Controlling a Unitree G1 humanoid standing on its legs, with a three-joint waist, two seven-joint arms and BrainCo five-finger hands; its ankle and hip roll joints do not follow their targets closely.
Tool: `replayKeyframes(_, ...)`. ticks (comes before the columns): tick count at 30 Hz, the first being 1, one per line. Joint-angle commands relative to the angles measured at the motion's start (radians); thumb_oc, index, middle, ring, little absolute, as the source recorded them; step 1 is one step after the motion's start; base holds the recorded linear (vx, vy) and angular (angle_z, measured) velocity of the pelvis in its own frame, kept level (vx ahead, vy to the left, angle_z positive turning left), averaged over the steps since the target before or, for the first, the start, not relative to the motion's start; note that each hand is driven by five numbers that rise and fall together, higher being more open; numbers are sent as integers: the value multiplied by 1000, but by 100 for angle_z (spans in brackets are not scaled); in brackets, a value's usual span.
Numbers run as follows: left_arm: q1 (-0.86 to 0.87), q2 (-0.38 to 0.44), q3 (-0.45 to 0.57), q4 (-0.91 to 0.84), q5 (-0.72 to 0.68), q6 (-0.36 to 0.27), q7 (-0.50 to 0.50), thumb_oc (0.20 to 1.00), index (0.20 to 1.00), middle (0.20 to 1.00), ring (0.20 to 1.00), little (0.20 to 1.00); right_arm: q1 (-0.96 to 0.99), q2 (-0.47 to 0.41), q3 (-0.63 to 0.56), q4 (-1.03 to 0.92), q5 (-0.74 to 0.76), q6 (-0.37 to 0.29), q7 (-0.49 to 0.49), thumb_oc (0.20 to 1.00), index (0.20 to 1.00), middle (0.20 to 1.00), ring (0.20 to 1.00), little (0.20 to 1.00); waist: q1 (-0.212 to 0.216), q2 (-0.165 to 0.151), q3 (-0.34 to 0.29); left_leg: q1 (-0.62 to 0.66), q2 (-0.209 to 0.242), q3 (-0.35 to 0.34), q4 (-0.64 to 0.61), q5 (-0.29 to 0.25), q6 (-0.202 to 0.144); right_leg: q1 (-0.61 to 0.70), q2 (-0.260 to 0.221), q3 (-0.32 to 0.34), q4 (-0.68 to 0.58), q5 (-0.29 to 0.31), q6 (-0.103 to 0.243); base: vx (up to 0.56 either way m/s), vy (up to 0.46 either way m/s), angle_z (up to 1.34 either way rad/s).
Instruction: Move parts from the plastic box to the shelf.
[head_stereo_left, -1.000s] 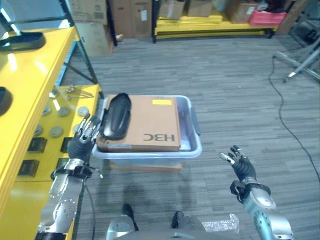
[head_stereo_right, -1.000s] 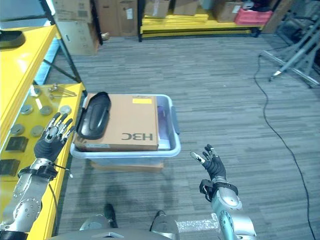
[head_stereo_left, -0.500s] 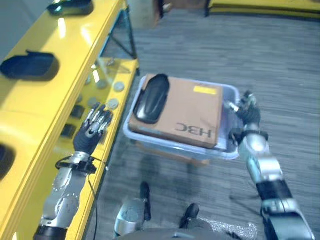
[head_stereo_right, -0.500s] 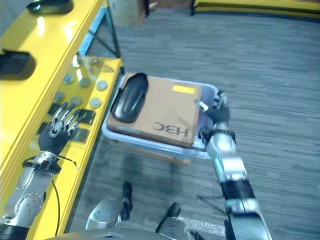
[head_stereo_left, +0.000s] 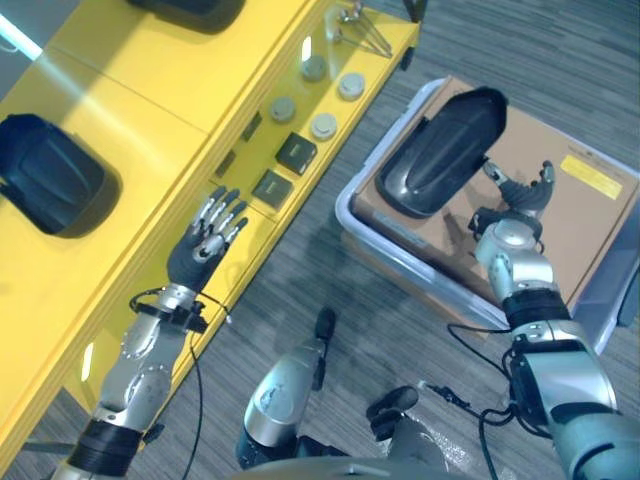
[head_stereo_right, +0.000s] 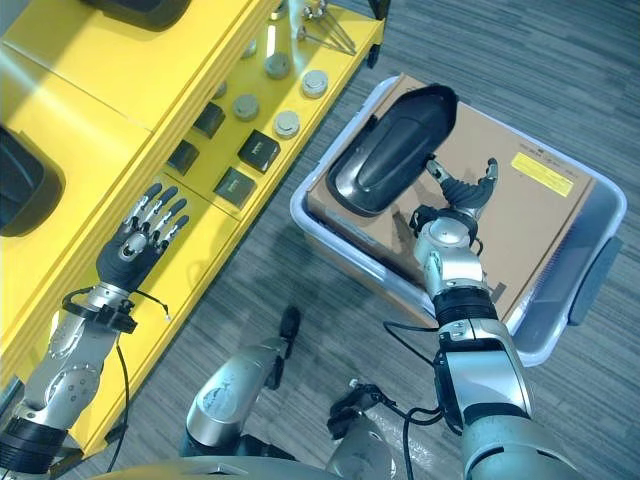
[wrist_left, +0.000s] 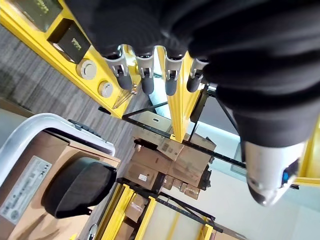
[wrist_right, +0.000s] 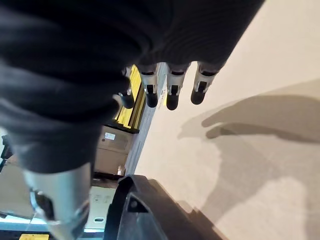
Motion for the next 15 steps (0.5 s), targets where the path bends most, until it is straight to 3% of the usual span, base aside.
replayKeyframes(1,0,13,-12,-64,-32,-73,-22,1000,1000,1000,1000,1000,-27,-68,45,-48,17,-35,-39,1000,1000,1000,1000,1000,-12,-10,-29,-74,27,-61,27,-38,-65,6,-5,23,-7,-31,12,-2,34,7)
replayKeyframes(8,-7,13,-29,-56,-29,-78,-32,1000,1000,1000,1000,1000,-52,-61,73,-4,6,23,-68,1000,1000,1000,1000,1000,4,-16,-29,-56,7,-76,-6,-36,-50,4,-10,26,-10,-28,27,-3,44,9)
replayKeyframes(11,-10,10,-27,-51,-33,-75,-29,1000,1000,1000,1000,1000,-45,-61,81,8,-43,90,-66,1000,1000,1000,1000,1000,5,-17,-31,-46,2,-79,-24,-33,-47,2,-12,29,-11,-26,34,5,53,4)
replayKeyframes(12,-17,9,-33,-43,-35,-83,-36,1000,1000,1000,1000,1000,-53,-71,112,56,-114,161,-52,1000,1000,1000,1000,1000,11,-17,-28,-42,-2,-83,-35,-31,-44,-2,-13,31,-13,-23,39,-13,34,6)
replayKeyframes(15,-27,7,-36,-30,-39,-88,-50,1000,1000,1000,1000,1000,-78,-90,167,135,-200,219,-25,1000,1000,1000,1000,1000,20,-16,-25,-42,-10,-93,-37,-29,-39,-13,-17,32,-6,-20,42,-14,26,14)
